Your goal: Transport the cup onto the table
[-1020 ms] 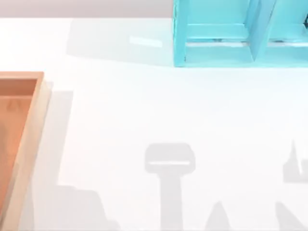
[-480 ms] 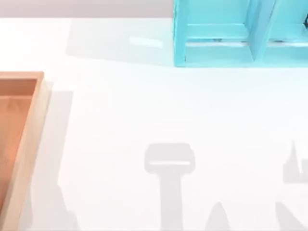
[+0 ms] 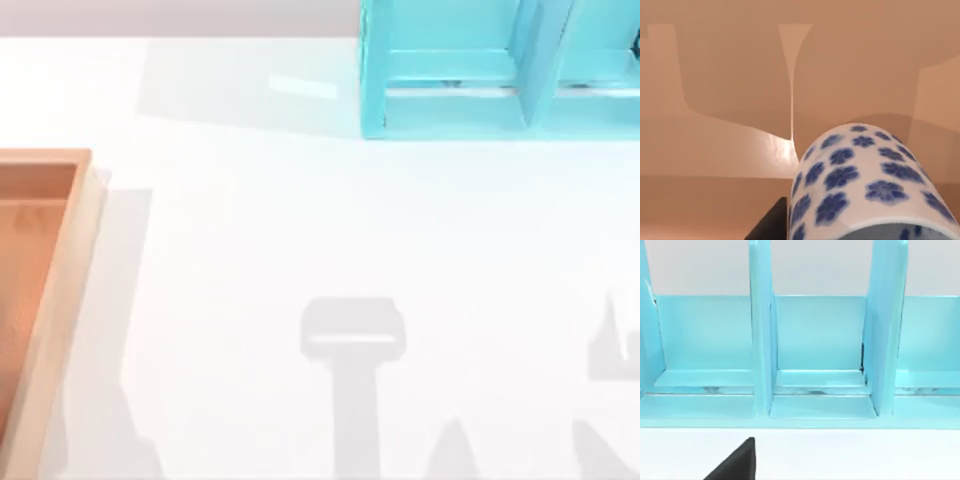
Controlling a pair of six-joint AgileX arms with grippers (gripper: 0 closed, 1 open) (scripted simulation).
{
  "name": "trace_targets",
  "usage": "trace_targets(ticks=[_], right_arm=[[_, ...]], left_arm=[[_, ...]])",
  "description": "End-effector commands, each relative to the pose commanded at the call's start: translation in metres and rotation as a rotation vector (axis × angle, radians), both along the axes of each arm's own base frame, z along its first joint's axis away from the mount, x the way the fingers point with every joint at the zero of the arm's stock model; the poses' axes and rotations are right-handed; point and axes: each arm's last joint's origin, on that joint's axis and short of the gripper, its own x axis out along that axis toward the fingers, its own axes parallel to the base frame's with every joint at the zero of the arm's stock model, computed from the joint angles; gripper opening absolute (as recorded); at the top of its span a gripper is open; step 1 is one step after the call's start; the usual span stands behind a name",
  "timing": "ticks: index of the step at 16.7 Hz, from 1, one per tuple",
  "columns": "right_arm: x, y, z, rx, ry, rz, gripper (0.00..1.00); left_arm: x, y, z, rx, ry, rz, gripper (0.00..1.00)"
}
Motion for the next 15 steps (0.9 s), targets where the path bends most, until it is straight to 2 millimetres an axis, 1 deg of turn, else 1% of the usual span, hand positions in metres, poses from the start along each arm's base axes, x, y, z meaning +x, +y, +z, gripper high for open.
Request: trace_targets(ticks=[8, 9, 15], right_arm=[[0.0000, 0.0000, 0.0000, 0.000, 0.000, 0.000, 1.00], [0.0000, 0.0000, 0.0000, 0.000, 0.000, 0.000, 1.00], [0.0000, 0.0000, 0.0000, 0.000, 0.000, 0.000, 1.00]], left_arm=[[0.0000, 0.0000, 0.0000, 0.000, 0.000, 0.000, 0.02], [0.0000, 0.0000, 0.0000, 0.000, 0.000, 0.000, 0.00], [0.0000, 0.0000, 0.0000, 0.000, 0.000, 0.000, 0.00]])
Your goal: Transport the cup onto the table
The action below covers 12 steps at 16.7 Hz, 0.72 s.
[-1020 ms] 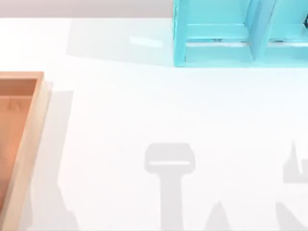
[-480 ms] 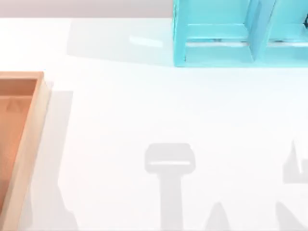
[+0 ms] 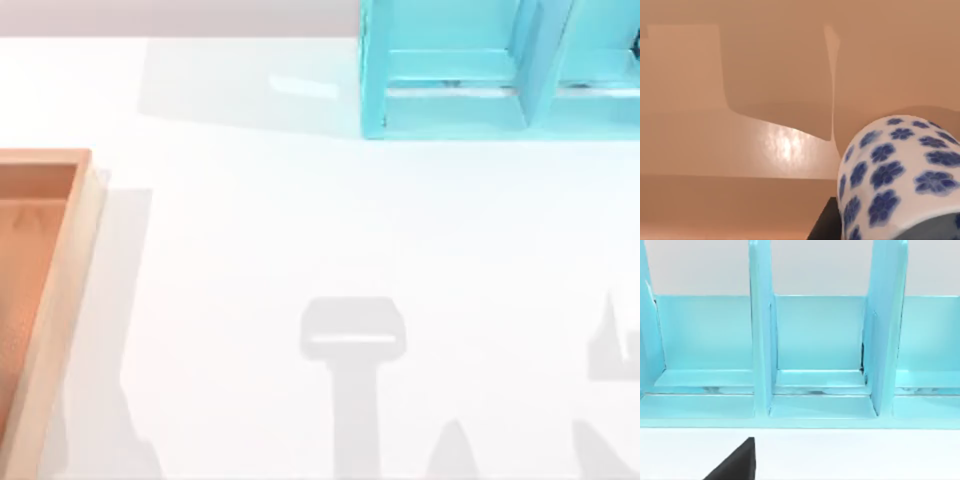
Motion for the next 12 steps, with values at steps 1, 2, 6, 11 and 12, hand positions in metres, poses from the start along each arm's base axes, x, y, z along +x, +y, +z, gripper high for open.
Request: trace_targets(ticks=[1, 2, 6, 11, 12], right_arm=[[0.000, 0.000, 0.000, 0.000, 0.000, 0.000, 1.00], [0.000, 0.000, 0.000, 0.000, 0.000, 0.000, 1.00], [0.000, 0.000, 0.000, 0.000, 0.000, 0.000, 1.00], [0.000, 0.000, 0.000, 0.000, 0.000, 0.000, 1.00], [0.000, 0.000, 0.000, 0.000, 0.000, 0.000, 1.00]], left_arm=[[0.000, 0.000, 0.000, 0.000, 0.000, 0.000, 0.00], [0.000, 0.000, 0.001, 0.001, -0.003, -0.002, 0.00], [0.002, 0.002, 0.012, 0.001, -0.027, 0.010, 0.00], [0.008, -0.018, 0.045, -0.006, -0.029, 0.032, 0.00], [0.009, -0.027, 0.053, -0.007, -0.024, 0.027, 0.00]])
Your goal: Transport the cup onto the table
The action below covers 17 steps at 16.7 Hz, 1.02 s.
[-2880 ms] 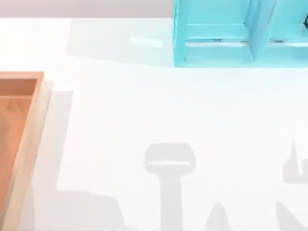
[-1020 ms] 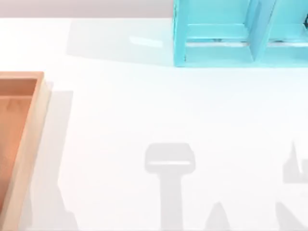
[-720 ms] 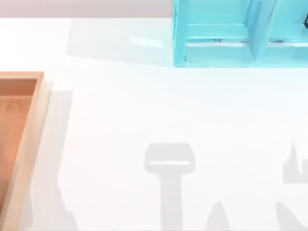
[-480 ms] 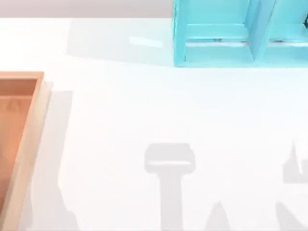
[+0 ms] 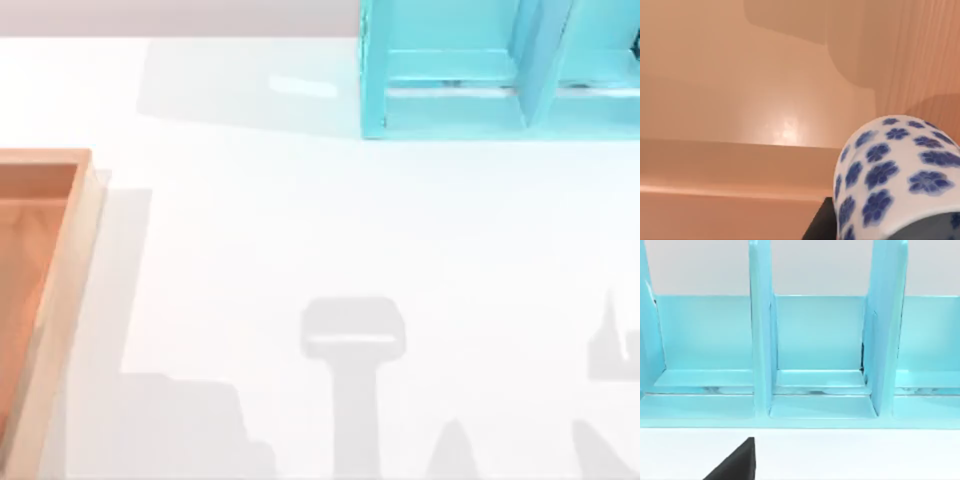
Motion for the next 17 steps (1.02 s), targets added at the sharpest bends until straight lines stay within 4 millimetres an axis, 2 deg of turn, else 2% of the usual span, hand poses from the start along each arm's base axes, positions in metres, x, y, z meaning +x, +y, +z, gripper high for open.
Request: trace_targets(ticks=[4, 7, 14, 17], right_arm=[[0.000, 0.000, 0.000, 0.000, 0.000, 0.000, 1.00], [0.000, 0.000, 0.000, 0.000, 0.000, 0.000, 1.00], [0.000, 0.000, 0.000, 0.000, 0.000, 0.000, 1.00], [0.000, 0.000, 0.000, 0.000, 0.000, 0.000, 1.00]], left_arm=[[-0.002, -0.045, 0.029, 0.002, 0.018, -0.023, 0.00], [-0.009, -0.068, 0.044, 0.007, 0.024, -0.028, 0.00], [-0.010, -0.072, 0.046, 0.008, 0.028, -0.027, 0.00], [0.003, -0.085, 0.051, 0.012, 0.048, -0.033, 0.00]])
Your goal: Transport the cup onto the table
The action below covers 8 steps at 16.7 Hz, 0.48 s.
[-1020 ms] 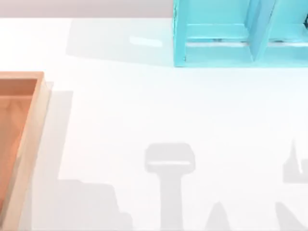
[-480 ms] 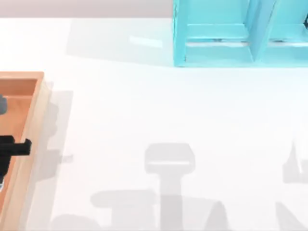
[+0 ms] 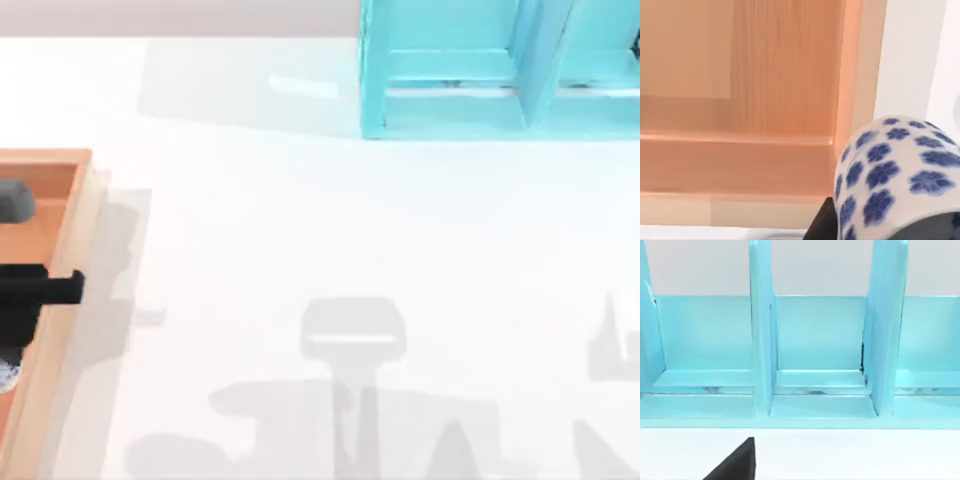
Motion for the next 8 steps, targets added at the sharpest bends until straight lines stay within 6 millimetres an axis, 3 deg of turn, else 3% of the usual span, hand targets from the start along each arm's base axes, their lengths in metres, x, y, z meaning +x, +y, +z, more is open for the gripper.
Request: trace_targets(ticks=[4, 8], right_arm=[[0.000, 0.000, 0.000, 0.000, 0.000, 0.000, 1.00], [0.000, 0.000, 0.000, 0.000, 0.000, 0.000, 1.00]], left_arm=[[0.042, -0.048, 0.011, 0.019, 0.044, -0.011, 0.00], [0.088, -0.134, 0.026, 0.020, 0.019, -0.017, 0.00]])
